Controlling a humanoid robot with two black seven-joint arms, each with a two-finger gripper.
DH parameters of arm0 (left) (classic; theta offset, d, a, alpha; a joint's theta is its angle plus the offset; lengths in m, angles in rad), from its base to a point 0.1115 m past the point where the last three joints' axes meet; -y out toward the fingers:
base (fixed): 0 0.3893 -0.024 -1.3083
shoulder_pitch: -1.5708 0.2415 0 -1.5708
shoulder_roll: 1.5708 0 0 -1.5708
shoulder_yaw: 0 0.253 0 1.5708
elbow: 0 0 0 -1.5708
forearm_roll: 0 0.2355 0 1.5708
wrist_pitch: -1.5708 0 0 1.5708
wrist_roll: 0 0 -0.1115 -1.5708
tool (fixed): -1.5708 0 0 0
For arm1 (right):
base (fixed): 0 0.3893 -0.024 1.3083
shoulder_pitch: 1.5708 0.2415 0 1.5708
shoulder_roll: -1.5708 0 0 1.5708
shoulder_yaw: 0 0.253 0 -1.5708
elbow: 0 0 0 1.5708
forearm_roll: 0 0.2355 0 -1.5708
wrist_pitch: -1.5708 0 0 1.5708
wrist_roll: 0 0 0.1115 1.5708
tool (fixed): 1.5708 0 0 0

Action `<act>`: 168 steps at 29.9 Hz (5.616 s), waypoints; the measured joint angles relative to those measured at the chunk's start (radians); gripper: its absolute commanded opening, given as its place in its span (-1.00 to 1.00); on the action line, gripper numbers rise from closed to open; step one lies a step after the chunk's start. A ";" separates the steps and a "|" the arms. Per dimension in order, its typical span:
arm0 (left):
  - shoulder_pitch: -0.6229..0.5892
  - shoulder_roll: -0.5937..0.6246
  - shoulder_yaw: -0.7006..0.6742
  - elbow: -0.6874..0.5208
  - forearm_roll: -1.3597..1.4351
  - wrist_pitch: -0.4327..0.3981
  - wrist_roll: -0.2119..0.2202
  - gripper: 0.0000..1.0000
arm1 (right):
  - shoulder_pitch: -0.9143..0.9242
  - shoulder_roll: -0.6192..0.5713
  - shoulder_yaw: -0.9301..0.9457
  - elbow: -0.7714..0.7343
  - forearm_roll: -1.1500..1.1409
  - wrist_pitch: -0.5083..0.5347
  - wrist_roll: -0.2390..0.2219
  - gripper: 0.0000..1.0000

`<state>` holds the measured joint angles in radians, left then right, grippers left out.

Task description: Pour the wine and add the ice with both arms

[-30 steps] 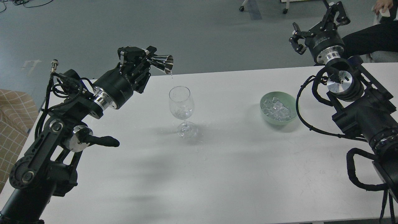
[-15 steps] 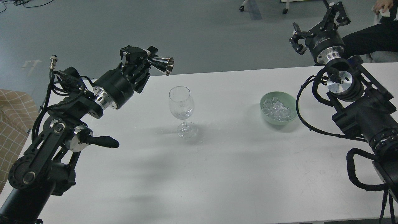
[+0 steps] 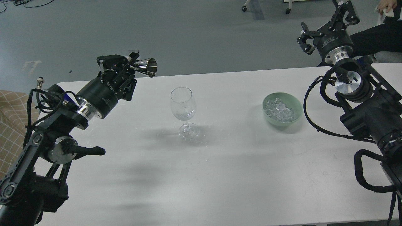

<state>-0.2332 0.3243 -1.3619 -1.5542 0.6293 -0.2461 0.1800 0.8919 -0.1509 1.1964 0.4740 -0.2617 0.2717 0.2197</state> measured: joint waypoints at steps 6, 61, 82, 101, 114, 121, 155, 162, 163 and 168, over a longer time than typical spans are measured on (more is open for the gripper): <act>0.025 -0.001 -0.037 0.091 -0.191 -0.004 -0.022 -0.58 | -0.001 0.010 -0.009 0.000 -0.003 -0.002 -0.004 1.00; -0.253 -0.170 -0.220 1.090 -0.941 -0.205 -0.050 -0.19 | 0.016 0.007 -0.087 -0.018 -0.011 -0.080 -0.004 1.00; -0.275 -0.160 -0.217 1.100 -0.935 -0.184 -0.044 0.32 | 0.008 0.008 -0.087 -0.017 -0.011 -0.080 -0.005 1.00; -0.311 -0.089 -0.156 0.892 -0.897 -0.097 -0.045 0.82 | 0.016 -0.052 -0.085 0.010 -0.011 -0.073 -0.001 1.00; -0.502 0.046 0.082 0.882 -0.639 -0.093 -0.063 0.91 | 0.031 -0.241 -0.276 0.251 -0.431 -0.101 0.003 1.00; -0.518 0.045 0.089 0.882 -0.592 -0.093 -0.072 0.91 | 0.079 -0.320 -0.415 0.307 -0.809 -0.106 0.003 1.00; -0.444 0.012 0.094 0.867 -0.578 -0.239 -0.108 0.91 | 0.075 -0.419 -1.157 0.413 -1.279 -0.308 0.017 0.77; -0.434 0.012 0.091 0.867 -0.582 -0.243 -0.114 0.91 | 0.073 -0.395 -1.157 0.410 -1.276 -0.309 0.049 0.73; -0.434 0.012 0.091 0.867 -0.582 -0.243 -0.117 0.92 | 0.072 -0.390 -1.157 0.409 -1.276 -0.309 0.052 0.68; -0.434 0.012 0.091 0.868 -0.583 -0.243 -0.126 0.92 | 0.051 -0.363 -1.160 0.381 -1.279 -0.309 0.055 0.50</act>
<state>-0.6674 0.3359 -1.2705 -0.6863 0.0462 -0.4887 0.0543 0.9429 -0.5134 0.0367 0.8551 -1.5410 -0.0373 0.2745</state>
